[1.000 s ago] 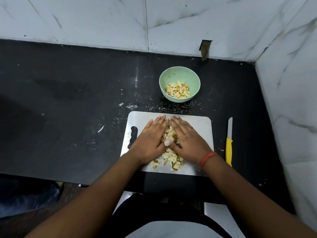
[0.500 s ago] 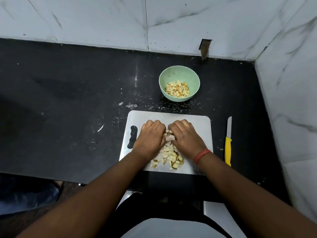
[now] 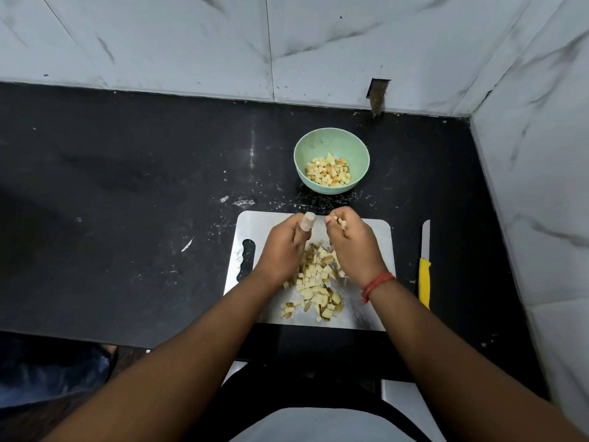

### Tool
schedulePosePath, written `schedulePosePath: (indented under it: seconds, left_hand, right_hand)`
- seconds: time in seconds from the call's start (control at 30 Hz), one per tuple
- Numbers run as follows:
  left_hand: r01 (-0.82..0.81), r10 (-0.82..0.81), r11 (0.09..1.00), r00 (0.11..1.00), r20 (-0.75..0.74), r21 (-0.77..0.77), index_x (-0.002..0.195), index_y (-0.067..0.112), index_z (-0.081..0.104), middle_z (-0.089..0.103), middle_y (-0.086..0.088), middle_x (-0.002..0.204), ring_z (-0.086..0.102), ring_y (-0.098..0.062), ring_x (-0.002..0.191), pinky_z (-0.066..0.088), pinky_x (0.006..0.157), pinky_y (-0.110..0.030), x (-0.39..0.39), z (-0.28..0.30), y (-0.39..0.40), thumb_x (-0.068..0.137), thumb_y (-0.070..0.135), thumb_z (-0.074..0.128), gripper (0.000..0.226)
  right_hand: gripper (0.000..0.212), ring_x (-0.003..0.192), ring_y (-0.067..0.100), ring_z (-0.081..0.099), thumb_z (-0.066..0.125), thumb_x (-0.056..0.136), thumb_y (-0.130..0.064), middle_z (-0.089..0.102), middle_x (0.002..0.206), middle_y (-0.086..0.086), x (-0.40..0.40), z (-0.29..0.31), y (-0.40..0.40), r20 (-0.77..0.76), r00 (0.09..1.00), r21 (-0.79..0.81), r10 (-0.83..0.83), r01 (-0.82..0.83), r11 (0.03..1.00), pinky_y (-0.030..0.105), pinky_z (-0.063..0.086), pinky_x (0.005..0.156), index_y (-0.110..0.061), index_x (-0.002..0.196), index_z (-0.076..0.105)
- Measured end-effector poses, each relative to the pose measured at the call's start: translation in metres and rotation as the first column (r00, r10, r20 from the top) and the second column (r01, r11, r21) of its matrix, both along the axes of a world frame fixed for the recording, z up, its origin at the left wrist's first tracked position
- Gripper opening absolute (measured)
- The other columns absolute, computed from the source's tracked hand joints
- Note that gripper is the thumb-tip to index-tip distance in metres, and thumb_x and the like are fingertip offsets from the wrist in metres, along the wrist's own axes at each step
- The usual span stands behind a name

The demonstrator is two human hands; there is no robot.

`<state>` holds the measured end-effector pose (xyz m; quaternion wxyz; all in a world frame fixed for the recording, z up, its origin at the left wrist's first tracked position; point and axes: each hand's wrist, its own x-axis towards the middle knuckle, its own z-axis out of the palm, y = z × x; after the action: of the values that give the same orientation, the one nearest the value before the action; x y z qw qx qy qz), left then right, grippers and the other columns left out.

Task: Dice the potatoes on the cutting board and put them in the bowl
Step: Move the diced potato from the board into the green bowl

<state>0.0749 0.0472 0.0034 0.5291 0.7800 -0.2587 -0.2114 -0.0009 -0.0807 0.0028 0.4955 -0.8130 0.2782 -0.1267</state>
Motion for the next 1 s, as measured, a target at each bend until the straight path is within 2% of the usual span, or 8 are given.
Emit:
schedulePosePath:
  seconds: [0.07, 0.17, 0.37, 0.47, 0.6, 0.73, 0.83, 1.0]
  left_hand:
    - [-0.039, 0.031, 0.998, 0.99, -0.14, -0.058, 0.076, 0.016, 0.046, 0.041, 0.004, 0.069, 0.036, -0.002, 0.058, 0.035, 0.058, -0.021, -0.003, 0.009, -0.005, 0.099, 0.056, 0.031, 0.049]
    - [-0.131, 0.106, 0.99, 0.936, -0.337, -0.051, 0.076, 0.017, 0.048, 0.042, 0.003, 0.067, 0.035, -0.004, 0.054, 0.034, 0.052, -0.017, -0.005, 0.015, -0.014, 0.104, 0.059, 0.026, 0.055]
    - [-0.401, 0.192, 0.899, 0.721, -0.666, -0.175, 0.07, 0.023, 0.054, 0.049, 0.008, 0.06, 0.041, -0.007, 0.053, 0.035, 0.058, -0.027, 0.018, 0.022, -0.049, 0.11, 0.051, 0.036, 0.052]
    - [-0.373, 0.198, 0.909, 0.778, -0.596, -0.185, 0.078, 0.02, 0.057, 0.06, 0.011, 0.061, 0.059, -0.004, 0.059, 0.05, 0.066, -0.024, 0.04, 0.042, -0.072, 0.111, 0.047, 0.035, 0.048]
    - [-0.287, 0.214, 0.953, 0.868, -0.448, -0.101, 0.097, 0.01, 0.069, 0.077, -0.007, 0.091, 0.075, -0.022, 0.091, 0.06, 0.089, -0.039, 0.076, 0.069, -0.105, 0.103, 0.068, 0.027, 0.071]
    - [-0.188, 0.209, 0.978, 0.908, -0.364, 0.092, 0.106, 0.017, 0.068, 0.075, -0.005, 0.1, 0.071, -0.022, 0.098, 0.056, 0.094, -0.041, 0.105, 0.066, -0.126, 0.106, 0.064, 0.018, 0.069]
    - [-0.122, 0.162, 0.985, 0.89, -0.427, 0.12, 0.11, 0.021, 0.07, 0.074, -0.003, 0.105, 0.07, -0.019, 0.104, 0.053, 0.095, -0.037, 0.114, 0.058, -0.128, 0.102, 0.072, 0.012, 0.078]
    - [-0.085, 0.105, 0.994, 0.833, -0.543, 0.062, 0.101, 0.025, 0.072, 0.077, -0.004, 0.101, 0.073, -0.018, 0.1, 0.054, 0.098, -0.037, 0.121, 0.055, -0.123, 0.094, 0.079, 0.013, 0.081]
  right_hand:
    - [0.015, 0.06, 0.012, 0.052, 0.052, 0.098, -0.029, 0.055, 0.065, -0.005, 0.001, 0.004, 0.003, 0.006, 0.995, 0.297, -0.097, 0.091, 0.95, 0.03, 0.046, 0.058, -0.02, 0.087, 0.058]
    - [0.016, 0.05, 0.014, 0.04, 0.054, 0.097, -0.017, 0.045, 0.061, 0.001, 0.003, 0.007, 0.005, 0.022, 0.956, 0.797, -0.293, 0.16, 0.582, 0.025, 0.034, 0.044, -0.013, 0.082, 0.056]
    - [0.03, 0.039, 0.006, 0.035, 0.048, 0.1, -0.02, 0.038, 0.051, -0.004, 0.022, 0.026, -0.012, -0.026, 0.946, 0.999, -0.323, 0.019, -0.026, 0.019, 0.03, 0.034, -0.014, 0.071, 0.047]
    - [0.03, 0.04, 0.006, 0.036, 0.048, 0.101, -0.02, 0.039, 0.051, -0.004, 0.046, 0.046, -0.03, 0.04, 0.937, 0.999, -0.347, -0.03, 0.033, 0.019, 0.031, 0.036, -0.013, 0.072, 0.048]
    - [0.022, 0.043, 0.01, 0.044, 0.052, 0.097, -0.014, 0.046, 0.054, -0.001, 0.097, 0.071, -0.064, 0.039, 0.881, 0.906, -0.472, 0.168, 0.388, 0.021, 0.033, 0.04, -0.012, 0.075, 0.052]
    - [0.014, 0.074, 0.016, 0.063, 0.053, 0.092, -0.026, 0.065, 0.083, -0.001, 0.133, 0.069, -0.095, -0.158, 0.971, 0.145, -0.177, 0.201, 0.969, 0.033, 0.052, 0.069, -0.016, 0.093, 0.062]
    - [0.022, 0.086, 0.019, 0.063, 0.049, 0.095, -0.029, 0.068, 0.092, 0.001, 0.137, 0.068, -0.108, -0.331, 0.944, -0.183, 0.012, -0.077, 0.98, 0.033, 0.051, 0.078, -0.017, 0.097, 0.067]
    - [0.025, 0.086, 0.018, 0.061, 0.048, 0.1, -0.023, 0.068, 0.092, 0.004, 0.131, 0.059, -0.104, -0.162, 0.987, -0.371, 0.024, -0.084, 0.925, 0.031, 0.049, 0.077, -0.01, 0.097, 0.07]
